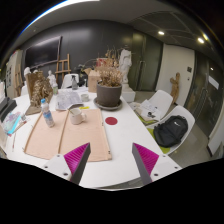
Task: Pour water
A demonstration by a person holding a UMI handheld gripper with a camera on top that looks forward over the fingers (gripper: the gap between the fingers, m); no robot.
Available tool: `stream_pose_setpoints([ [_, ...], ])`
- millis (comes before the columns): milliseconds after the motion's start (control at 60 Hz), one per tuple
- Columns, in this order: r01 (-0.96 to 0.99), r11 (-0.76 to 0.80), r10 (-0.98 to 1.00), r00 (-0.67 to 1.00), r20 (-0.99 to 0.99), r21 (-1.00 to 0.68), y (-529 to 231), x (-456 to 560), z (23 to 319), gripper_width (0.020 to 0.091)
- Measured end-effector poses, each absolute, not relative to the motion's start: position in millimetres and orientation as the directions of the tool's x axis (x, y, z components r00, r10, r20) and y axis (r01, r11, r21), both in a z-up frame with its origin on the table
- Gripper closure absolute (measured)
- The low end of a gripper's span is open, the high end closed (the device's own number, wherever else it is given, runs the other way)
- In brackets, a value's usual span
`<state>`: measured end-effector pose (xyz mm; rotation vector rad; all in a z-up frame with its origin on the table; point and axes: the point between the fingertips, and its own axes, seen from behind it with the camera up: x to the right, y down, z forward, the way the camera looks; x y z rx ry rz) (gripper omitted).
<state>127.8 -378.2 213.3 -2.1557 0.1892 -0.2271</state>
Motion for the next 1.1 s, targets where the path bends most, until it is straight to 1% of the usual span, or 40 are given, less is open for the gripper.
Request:
stream_pose_setpoints([
  [133, -0.035, -0.569, -0.159, 0.985, 0.069, -0.822, -365.5, 90.1, 204.5, 0.0255],
  [400, 0.014, -0.562, -0.007, 1.000, 0.021, -0.827, -326.3, -53.5, 184.6, 0.0252],
  [567, 0.009, -0.523, 0.026, 1.000, -0.006, -0.852, -289.1, -137.5, 165.2, 0.0251],
  [783, 0.035, -0.465, 0.029, 0.999, 0.025, -0.885, -211.0, -208.0, 140.5, 0.0252],
  [933, 0.014, -0.420, -0.001, 1.000, 0.016, -0.907, -142.5, -228.5, 125.2, 0.0250],
  [1100, 0.018, -0.378, -0.016, 1.000, 0.026, -0.926, -59.1, -238.0, 100.2, 0.0255],
])
